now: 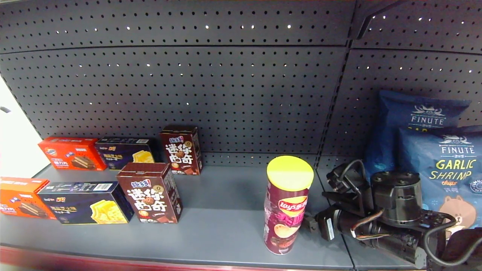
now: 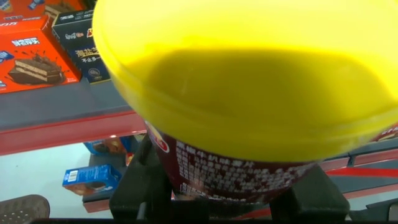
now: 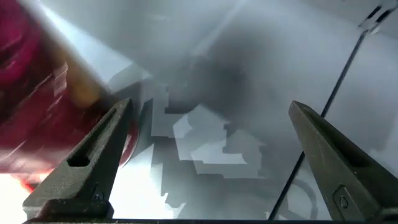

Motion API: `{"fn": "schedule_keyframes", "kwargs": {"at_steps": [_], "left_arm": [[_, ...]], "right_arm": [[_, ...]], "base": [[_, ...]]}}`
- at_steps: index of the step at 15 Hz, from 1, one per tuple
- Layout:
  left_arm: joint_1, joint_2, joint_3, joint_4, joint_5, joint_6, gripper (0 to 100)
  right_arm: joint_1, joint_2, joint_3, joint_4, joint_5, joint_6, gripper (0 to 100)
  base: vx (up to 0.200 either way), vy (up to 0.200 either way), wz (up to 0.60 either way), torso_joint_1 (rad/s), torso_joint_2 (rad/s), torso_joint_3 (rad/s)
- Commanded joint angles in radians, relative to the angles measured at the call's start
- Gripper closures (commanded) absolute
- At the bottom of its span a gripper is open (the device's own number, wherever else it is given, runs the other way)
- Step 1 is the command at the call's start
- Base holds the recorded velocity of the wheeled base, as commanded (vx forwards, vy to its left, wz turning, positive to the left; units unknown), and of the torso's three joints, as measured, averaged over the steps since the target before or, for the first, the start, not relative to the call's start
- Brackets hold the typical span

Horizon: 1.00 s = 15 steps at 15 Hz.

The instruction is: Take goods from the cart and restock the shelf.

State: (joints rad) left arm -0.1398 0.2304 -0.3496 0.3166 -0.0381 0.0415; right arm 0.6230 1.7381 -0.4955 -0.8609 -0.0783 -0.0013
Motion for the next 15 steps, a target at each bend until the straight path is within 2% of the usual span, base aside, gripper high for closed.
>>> {"fn": "schedule_keyframes", "kwargs": {"at_steps": [1,5,7,11,15], "left_arm": [[0.0,0.0,-0.002,-0.001,0.0,0.0,100],[-0.001,-0.002,0.0,-0.001,0.0,0.001,100],[0.0,-0.019,0.0,0.002,0.001,0.0,100],[0.0,-0.071,0.001,0.07,0.001,0.0,100],[0.0,-0.074,0.001,0.073,0.001,0.0,100]], "right_arm": [[-0.008,0.031,-0.026,-0.001,-0.001,-0.002,0],[-0.003,0.104,-0.1,-0.018,0.0,0.0,0],[0.011,0.11,-0.101,-0.037,0.003,0.0,0],[0.041,0.109,-0.095,-0.038,0.002,0.001,0],[0.035,0.109,-0.092,-0.037,0.0,0.007,0]], "base": [[0.0,0.0,0.0,0.0,0.0,0.0],[0.0,0.0,0.0,0.0,0.0,0.0],[0.0,0.0,0.0,0.0,0.0,0.0],[0.0,0.0,0.0,0.0,0.0,0.0],[0.0,0.0,0.0,0.0,0.0,0.0]]}}
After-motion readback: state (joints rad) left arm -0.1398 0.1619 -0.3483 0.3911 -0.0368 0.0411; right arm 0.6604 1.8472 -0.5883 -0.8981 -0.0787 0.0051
